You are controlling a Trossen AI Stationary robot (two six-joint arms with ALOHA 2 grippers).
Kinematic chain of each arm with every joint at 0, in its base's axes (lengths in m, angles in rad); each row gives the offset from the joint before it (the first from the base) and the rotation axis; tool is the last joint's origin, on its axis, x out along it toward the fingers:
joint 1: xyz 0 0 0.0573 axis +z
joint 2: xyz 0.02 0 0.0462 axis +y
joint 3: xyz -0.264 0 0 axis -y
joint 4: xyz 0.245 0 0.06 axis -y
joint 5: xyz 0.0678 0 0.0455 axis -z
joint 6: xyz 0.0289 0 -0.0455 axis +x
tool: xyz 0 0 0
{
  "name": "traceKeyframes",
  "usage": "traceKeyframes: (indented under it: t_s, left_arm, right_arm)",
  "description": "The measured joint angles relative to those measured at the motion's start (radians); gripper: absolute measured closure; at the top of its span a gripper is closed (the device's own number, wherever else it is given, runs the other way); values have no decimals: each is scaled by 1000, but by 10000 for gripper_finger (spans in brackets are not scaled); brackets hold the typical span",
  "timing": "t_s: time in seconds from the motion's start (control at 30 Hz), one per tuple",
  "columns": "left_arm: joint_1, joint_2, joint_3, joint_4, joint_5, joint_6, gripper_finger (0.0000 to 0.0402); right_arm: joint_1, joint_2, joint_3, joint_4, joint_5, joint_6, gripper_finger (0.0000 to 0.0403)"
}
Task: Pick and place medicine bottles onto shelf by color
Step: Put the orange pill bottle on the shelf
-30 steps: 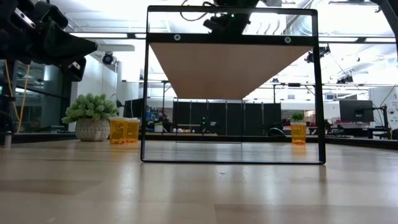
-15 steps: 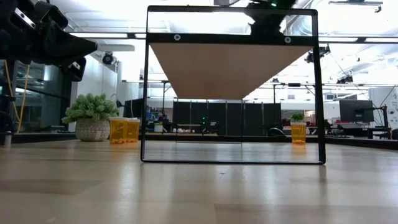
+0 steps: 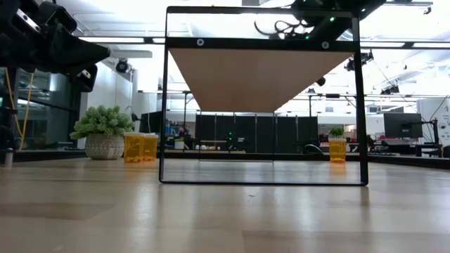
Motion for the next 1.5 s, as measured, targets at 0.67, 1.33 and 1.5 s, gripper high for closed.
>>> traceKeyframes:
  t_s: [0.67,1.33,1.5]
  left_arm:
    - [0,0,0,0,0,0,398]
    - [0,0,0,0,0,0,398]
    - [0,0,0,0,0,0,398]
  right_arm:
    - [17,150,95,-47,-70,73,403]
    - [84,152,96,40,17,167,403]
    - [87,198,96,118,-13,185,403]
